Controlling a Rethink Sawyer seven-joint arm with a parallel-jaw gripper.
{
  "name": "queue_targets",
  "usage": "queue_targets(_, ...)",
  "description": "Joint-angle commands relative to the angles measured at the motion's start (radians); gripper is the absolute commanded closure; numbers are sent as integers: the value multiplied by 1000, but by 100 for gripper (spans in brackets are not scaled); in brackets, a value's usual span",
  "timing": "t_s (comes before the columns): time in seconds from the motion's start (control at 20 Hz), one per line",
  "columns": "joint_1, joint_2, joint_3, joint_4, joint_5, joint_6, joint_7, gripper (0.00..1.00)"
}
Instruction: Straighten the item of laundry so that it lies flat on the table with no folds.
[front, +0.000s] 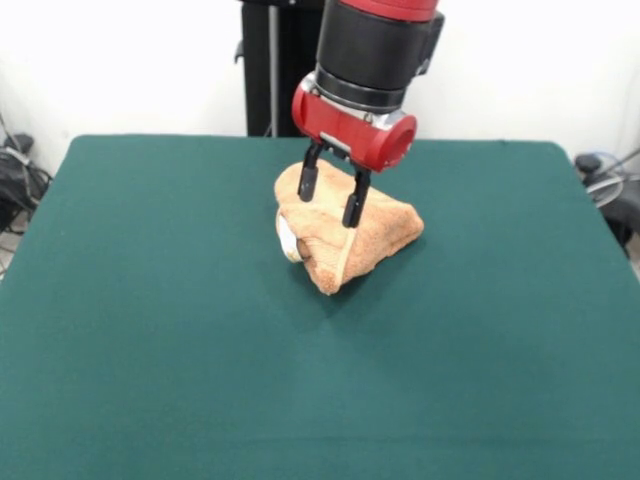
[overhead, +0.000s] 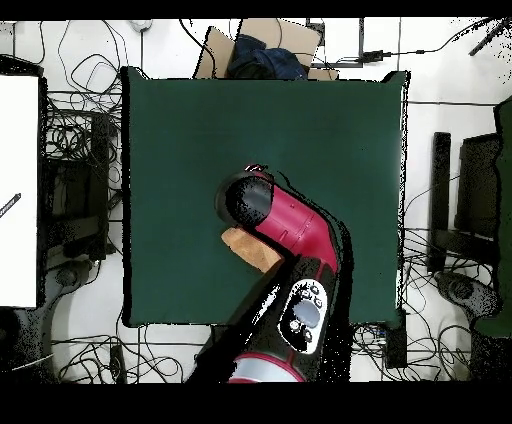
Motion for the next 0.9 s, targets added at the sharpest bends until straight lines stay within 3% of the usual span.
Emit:
queue_targets(0.05,-7,33,126,79,-1,-65,187,0)
queue_targets(0.9,10,105,150,56,9,-151,208,0)
